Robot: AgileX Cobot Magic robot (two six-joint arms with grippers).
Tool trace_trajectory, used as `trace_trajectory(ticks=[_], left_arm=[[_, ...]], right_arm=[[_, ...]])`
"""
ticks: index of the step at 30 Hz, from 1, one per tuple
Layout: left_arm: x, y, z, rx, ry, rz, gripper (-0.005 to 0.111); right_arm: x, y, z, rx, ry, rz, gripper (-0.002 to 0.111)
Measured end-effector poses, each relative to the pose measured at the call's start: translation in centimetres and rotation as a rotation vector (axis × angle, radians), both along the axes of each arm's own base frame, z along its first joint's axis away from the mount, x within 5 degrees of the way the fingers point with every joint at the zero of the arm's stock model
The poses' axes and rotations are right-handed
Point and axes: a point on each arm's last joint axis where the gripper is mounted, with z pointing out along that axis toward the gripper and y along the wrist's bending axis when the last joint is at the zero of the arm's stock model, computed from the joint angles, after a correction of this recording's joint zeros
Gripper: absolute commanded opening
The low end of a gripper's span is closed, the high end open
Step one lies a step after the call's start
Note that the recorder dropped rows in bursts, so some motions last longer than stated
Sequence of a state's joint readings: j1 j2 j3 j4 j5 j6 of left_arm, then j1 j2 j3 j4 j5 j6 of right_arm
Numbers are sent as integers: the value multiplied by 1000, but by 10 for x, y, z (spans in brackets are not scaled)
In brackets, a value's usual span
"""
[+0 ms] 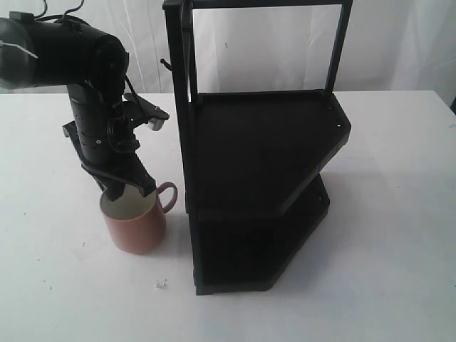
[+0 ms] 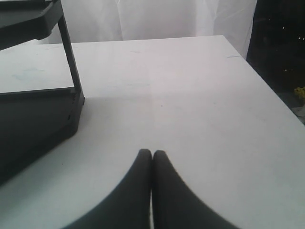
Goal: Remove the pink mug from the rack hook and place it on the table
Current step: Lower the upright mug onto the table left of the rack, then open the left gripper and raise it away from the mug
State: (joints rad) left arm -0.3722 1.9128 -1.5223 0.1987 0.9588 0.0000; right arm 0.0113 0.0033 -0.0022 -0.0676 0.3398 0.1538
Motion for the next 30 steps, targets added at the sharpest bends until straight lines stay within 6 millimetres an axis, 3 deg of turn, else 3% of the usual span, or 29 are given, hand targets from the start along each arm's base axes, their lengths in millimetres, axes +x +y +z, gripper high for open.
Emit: trace_trajectory(ticks=[10,20,30], left_arm=[[0,0,0,2,-5,-2,2],[3,0,0,6,-31,-9,49],[3,0,0,6,-31,-9,53]], right_arm=[[0,0,0,0,0,0,0],[0,0,0,2,0,-1,0],[0,0,0,2,0,-1,0]])
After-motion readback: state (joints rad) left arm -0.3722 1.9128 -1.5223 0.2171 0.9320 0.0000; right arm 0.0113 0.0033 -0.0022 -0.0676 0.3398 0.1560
